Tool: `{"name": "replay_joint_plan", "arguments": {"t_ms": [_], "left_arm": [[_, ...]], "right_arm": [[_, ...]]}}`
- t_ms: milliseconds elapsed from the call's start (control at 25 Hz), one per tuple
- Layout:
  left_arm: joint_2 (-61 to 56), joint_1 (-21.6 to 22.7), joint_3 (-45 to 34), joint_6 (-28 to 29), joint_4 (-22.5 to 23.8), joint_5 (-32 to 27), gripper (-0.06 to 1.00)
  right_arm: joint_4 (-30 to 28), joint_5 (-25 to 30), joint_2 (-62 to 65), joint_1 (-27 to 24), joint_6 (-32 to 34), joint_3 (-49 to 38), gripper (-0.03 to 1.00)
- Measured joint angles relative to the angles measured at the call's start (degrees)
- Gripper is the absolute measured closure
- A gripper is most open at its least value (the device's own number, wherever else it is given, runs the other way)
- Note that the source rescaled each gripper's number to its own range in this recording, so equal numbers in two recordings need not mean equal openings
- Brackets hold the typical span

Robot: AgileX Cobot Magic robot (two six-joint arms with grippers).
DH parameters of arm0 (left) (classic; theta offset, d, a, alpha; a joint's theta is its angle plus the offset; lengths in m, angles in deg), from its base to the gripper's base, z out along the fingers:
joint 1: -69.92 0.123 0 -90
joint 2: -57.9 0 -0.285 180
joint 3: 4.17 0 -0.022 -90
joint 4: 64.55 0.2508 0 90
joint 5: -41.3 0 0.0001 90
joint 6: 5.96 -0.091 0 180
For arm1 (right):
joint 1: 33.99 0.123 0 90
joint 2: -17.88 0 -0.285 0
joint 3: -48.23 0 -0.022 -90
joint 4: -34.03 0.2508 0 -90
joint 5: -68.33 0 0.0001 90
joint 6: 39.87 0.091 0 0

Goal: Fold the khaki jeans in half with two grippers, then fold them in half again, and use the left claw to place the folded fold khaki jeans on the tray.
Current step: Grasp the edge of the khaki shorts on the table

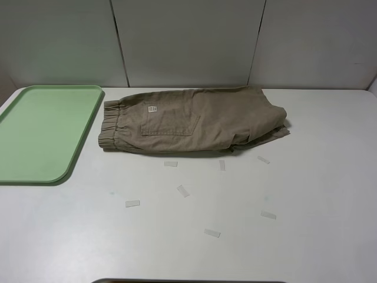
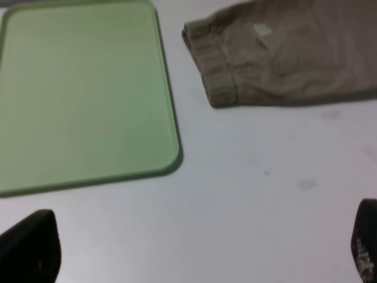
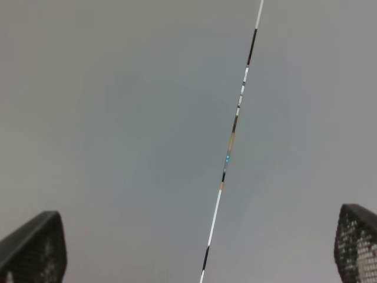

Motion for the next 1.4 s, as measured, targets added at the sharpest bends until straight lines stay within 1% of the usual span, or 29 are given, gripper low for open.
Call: {"name": "replay_joint_plan", "arguments": {"t_ms": [240,360,560,680,880,1040,1160,1400], "left_arm": [[0.1,0.0,-9.3,-0.3,-0.1,0.2,-0.05],[0.1,0.0,-12.3,-0.3,-0.9,1.0,-0.05],[0.2,0.0,-14.2,-0.4,-1.3,4.5,-0.05],[0.2,0.0,-14.6,-0.4,-1.3,5.4,-0.05],[0.2,0.0,-14.6,-0.5,-1.3,5.5,-0.05],[0.2,0.0,-14.6,-0.5,-1.3,5.6,-0.05],[0.1,0.0,-14.6,-0.5,-1.3,5.6,-0.05],[-7.8,0.0,-14.7,-0.5,-1.3,5.7,-0.05]], "right_arm": [[0.0,0.8,0.0,0.0,0.0,0.0,-0.03],[0.0,1.0,0.0,0.0,0.0,0.0,-0.03],[0.0,1.0,0.0,0.0,0.0,0.0,-0.03],[0.0,1.0,-0.2,0.0,0.0,0.0,-0.03],[0.0,1.4,-0.8,0.0,0.0,-0.1,-0.03],[0.0,3.5,-1.5,0.0,0.0,-0.1,-0.03],[0.2,3.8,-2.4,0.0,0.0,-0.1,-0.03],[1.1,4.7,-4.7,0.0,0.0,-0.1,-0.03]]}}
